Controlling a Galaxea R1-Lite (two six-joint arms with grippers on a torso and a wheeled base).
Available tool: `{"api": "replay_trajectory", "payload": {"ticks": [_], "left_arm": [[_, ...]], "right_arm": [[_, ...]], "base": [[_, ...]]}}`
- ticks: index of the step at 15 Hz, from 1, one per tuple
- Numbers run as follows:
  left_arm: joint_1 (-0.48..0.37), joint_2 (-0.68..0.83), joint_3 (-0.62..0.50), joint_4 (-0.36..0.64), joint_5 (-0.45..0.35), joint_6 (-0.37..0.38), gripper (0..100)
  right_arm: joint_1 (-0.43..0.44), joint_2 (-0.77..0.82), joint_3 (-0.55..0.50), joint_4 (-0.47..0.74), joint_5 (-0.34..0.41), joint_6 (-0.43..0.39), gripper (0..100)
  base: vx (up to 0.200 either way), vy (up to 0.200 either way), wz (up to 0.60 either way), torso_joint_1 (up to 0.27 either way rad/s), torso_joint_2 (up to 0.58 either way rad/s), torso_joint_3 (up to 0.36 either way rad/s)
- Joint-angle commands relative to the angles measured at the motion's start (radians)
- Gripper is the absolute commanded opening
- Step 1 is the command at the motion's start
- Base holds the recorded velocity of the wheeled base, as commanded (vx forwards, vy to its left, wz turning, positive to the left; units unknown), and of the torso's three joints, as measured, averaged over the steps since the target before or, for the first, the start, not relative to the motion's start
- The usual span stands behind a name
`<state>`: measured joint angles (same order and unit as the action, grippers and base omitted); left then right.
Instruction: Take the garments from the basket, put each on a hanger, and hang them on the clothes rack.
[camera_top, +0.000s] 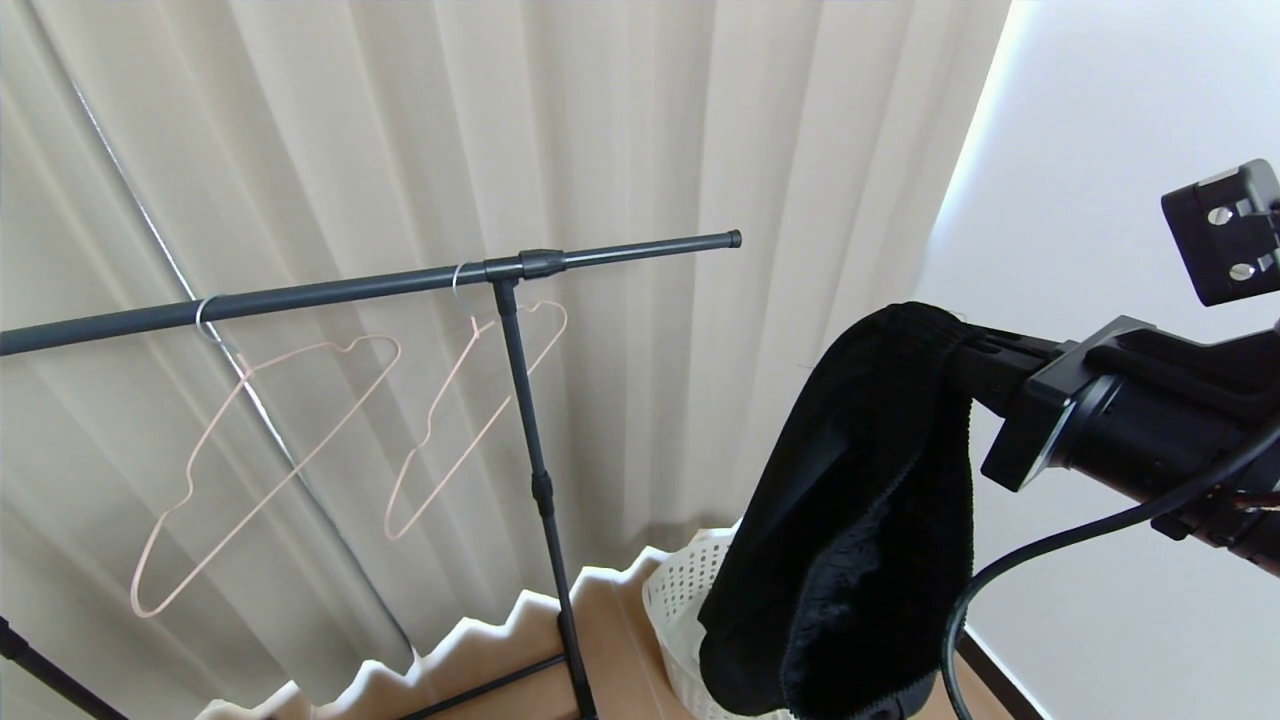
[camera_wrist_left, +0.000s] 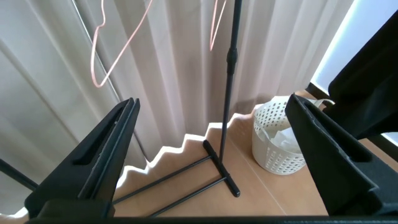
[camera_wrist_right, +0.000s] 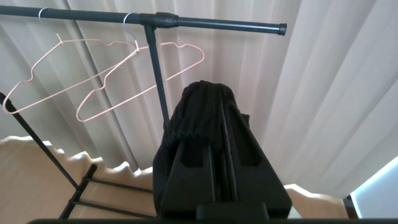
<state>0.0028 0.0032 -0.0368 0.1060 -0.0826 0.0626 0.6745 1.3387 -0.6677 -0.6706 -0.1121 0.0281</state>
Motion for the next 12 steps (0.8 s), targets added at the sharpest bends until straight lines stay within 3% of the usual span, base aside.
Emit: {"api": "replay_trajectory", "payload": {"ticks": [1, 5, 7, 12], "left_arm": [[0.000, 0.000, 0.000, 0.000, 0.000, 0.002, 100], [0.000, 0.000, 0.000, 0.000, 0.000, 0.002, 100], [0.000, 0.000, 0.000, 0.000, 0.000, 0.000, 100], [0.000, 0.000, 0.000, 0.000, -0.002, 0.000, 100]], "right_arm": [[0.000, 0.000, 0.003, 0.000, 0.000, 0.000, 0], [0.000, 0.000, 0.007, -0.001, 0.000, -0.002, 0], [0.000, 0.005, 0.008, 0.000, -0.003, -0.043, 0], [-0.001, 0.008, 0.036, -0.047, 0.002, -0.066, 0]], "base": [[0.000, 0.000, 0.00, 0.159, -0.35, -0.188], [0.000, 0.000, 0.00, 0.140, -0.31, -0.171], [0.000, 0.000, 0.00, 0.105, -0.23, -0.132], [0.000, 0.000, 0.00, 0.011, -0.03, -0.012]]}}
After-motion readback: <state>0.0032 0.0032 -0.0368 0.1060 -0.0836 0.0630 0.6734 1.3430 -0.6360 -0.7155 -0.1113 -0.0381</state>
